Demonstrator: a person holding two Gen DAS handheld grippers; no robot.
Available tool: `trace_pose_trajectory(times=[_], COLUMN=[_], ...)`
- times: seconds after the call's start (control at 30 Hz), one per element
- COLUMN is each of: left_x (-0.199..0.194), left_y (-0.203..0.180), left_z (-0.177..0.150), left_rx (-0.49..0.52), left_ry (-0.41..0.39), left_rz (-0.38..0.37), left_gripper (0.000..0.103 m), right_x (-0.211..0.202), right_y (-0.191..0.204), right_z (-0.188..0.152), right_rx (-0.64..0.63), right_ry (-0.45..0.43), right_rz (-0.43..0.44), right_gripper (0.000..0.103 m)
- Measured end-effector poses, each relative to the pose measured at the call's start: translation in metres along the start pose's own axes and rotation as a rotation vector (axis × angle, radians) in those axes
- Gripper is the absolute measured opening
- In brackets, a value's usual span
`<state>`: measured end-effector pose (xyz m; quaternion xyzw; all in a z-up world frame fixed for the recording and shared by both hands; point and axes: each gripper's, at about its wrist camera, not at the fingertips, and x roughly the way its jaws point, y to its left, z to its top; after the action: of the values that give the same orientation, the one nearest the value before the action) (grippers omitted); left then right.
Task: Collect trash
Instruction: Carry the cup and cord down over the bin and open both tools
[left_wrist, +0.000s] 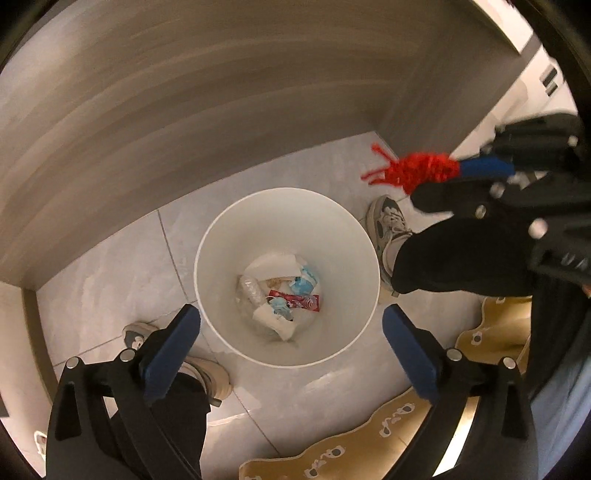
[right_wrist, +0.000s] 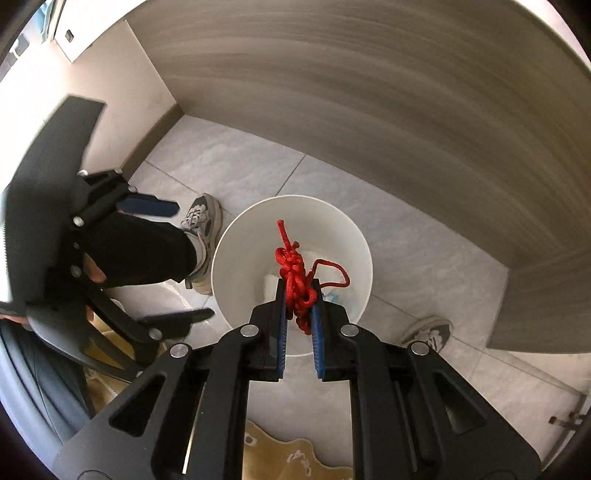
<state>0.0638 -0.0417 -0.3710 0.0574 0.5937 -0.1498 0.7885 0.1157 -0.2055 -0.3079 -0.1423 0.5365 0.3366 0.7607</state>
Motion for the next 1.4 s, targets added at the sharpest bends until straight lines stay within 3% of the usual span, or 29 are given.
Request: trace_pose_trajectory(times=[0.3,0.67,1.03,1.07,1.13,1.17,1.2,1.4], left_x=[-0.062,-0.058,-0.045,-0.044,-0.042,-0.041,-0.040,-0.037], left_y=[0.028,0.060,0.054,0.052,0.051,0.050,0.051,0.052], left_z=[-0.011,-0.004,0.009,0.011,0.012,0.012,0.012,0.011], left_rx=[-0.083,-0.188,-0.139,-0.131,-0.119,-0.115,-0.114,-0.122], left_ry=[-0.098,-0.100,-0.054,-0.050,-0.043,-0.039,-0.036,-0.030], left_rz=[0.037,0.029,0.029,0.032,0.035,0.037,0.039,0.050], left_gripper=[0.097,0.097,0.097,0.097,0.097,0.097,0.097,0.097], right_x=[0.008,0.048,0.085,0.087,0.090,0.090,0.090,0.088], right_y=[0.010,0.020,0.009,0.007,0.006,0.006,0.007,0.010], right_z=[0.001,0.011,0.010,0.011,0.012,0.012,0.013,0.013], right_rx=[-0.044,-0.078,-0.059,-0.057,-0.057,-0.055,-0.053,-0.058], right_ry=[0.027,0.144,0.208,0.210,0.216,0.212,0.204,0.198], right_rz=[0.009,-0.008,-0.022,-0.019,-0.018,-0.017,-0.012,-0.024], right_gripper=[0.011,0.011,0.012,0.015,0.037,0.059,0.066,0.082])
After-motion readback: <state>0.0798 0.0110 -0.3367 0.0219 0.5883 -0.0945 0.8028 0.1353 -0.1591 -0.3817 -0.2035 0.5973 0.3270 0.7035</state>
